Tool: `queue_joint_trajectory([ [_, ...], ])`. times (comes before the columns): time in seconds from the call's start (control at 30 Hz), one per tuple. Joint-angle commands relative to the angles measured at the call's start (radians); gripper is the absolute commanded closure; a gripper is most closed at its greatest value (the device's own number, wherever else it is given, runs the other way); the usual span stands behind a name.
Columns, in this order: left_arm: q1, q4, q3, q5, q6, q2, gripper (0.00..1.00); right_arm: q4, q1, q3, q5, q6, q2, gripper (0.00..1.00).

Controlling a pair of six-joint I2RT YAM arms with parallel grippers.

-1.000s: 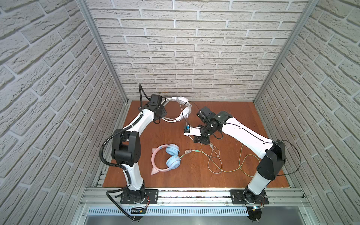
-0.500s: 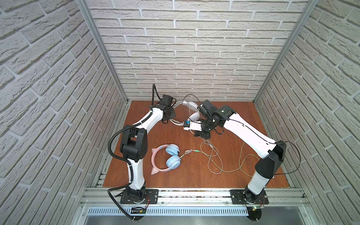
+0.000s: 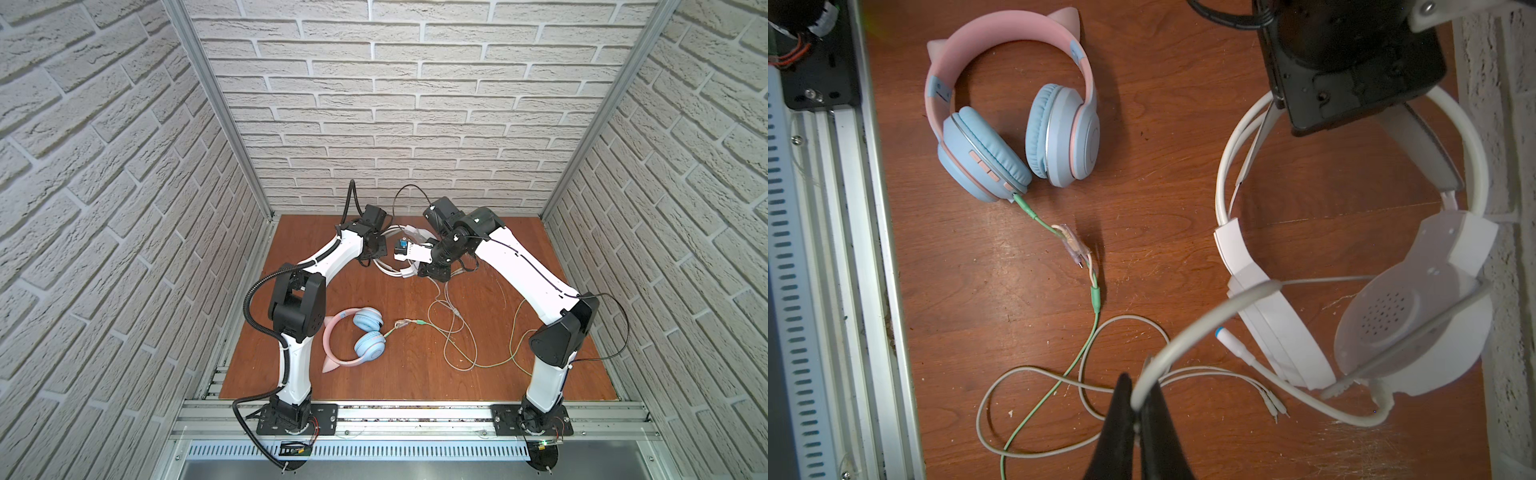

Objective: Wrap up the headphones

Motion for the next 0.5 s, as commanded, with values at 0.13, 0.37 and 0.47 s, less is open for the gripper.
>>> queue_joint_trajectory([
  [0.13,-0.004,0.05,0.034,0.023,0.002,0.001,1.0,-0.116,-0.026,0.044,-0.211,-0.012,0.019,0.95],
  [0.37,0.001,0.083,0.075,0.05,-0.035,0.036,1.0,-0.157,-0.027,0.038,-0.437,-0.06,0.031,0.95],
  [0.47,0.002,0.092,0.082,0.048,-0.043,0.04,1.0,-0.177,-0.027,0.032,-0.47,-0.079,0.03,0.95],
])
